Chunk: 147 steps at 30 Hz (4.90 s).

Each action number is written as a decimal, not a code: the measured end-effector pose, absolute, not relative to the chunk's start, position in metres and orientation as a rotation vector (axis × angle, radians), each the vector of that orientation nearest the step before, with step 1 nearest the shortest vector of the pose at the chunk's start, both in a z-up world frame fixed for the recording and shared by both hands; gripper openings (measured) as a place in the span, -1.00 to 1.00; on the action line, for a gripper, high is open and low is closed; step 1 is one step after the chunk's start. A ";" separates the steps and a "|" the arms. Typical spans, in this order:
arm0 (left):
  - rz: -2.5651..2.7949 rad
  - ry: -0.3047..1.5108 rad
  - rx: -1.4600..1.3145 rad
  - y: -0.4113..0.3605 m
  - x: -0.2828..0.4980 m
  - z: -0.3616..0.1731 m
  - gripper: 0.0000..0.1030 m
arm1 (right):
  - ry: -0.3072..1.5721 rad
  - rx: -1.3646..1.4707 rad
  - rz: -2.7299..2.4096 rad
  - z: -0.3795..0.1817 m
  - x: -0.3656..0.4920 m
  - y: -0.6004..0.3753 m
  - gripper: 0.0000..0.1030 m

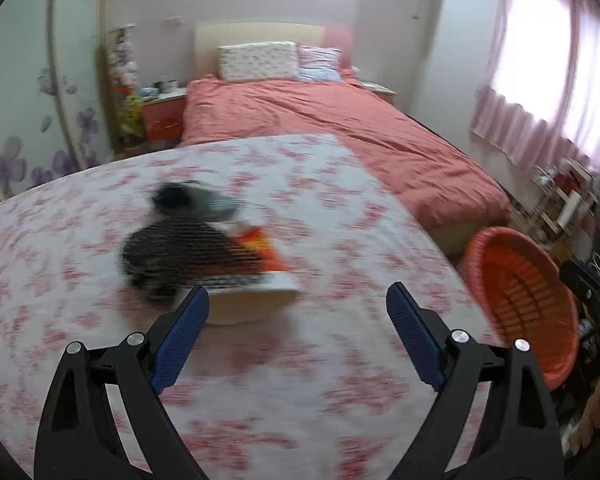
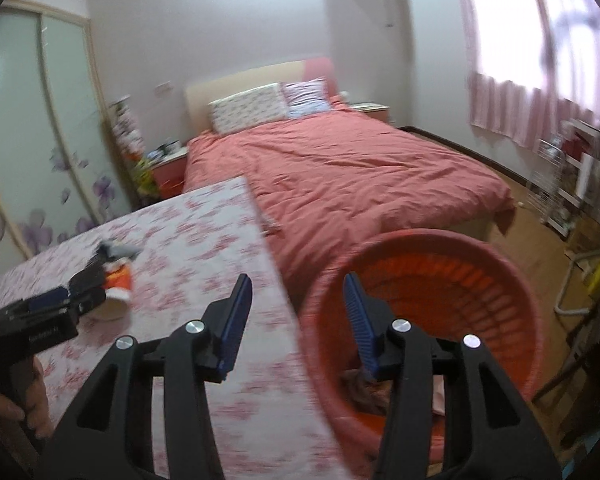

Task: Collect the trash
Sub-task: 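Move the left tool back to the bed and grasp the black beaded strap, then grasp the orange-and-white paper bag with the right tool while the left tool holds the strap, then carry the paper bag and beaded strap over the orange basket and open both tools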

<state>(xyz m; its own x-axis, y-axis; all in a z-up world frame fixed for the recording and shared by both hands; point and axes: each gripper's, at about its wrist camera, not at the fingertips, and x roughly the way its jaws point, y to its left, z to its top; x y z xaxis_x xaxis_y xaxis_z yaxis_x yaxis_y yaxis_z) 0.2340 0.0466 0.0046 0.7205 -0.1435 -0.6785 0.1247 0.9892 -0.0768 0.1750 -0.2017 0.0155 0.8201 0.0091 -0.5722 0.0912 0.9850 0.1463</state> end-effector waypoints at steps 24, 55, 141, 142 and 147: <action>-0.074 0.853 -0.118 0.115 0.314 -0.022 -0.47 | 0.719 0.091 0.097 -0.010 0.209 -0.113 -0.08; 0.037 0.692 -0.233 0.250 0.254 0.023 -0.84 | 0.757 0.077 0.252 -0.006 0.255 0.007 0.48; -0.690 0.702 -0.091 -0.102 0.226 0.035 -0.84 | 0.527 0.236 -0.282 0.027 0.131 -0.289 0.66; -0.703 0.708 -0.089 -0.109 0.226 0.034 -0.84 | 0.526 0.240 -0.288 0.026 0.131 -0.294 0.66; -0.743 0.724 -0.074 -0.134 0.221 0.029 -0.84 | 0.508 0.270 -0.318 0.024 0.125 -0.318 0.66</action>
<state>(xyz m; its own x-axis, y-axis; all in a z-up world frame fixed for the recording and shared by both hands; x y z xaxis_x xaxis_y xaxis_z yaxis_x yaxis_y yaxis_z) 0.2214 -0.1342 0.0290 0.5089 -0.6407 -0.5749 0.5919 0.7454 -0.3068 0.1251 -0.3177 0.0237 0.8266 -0.2294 -0.5140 0.3620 0.9159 0.1733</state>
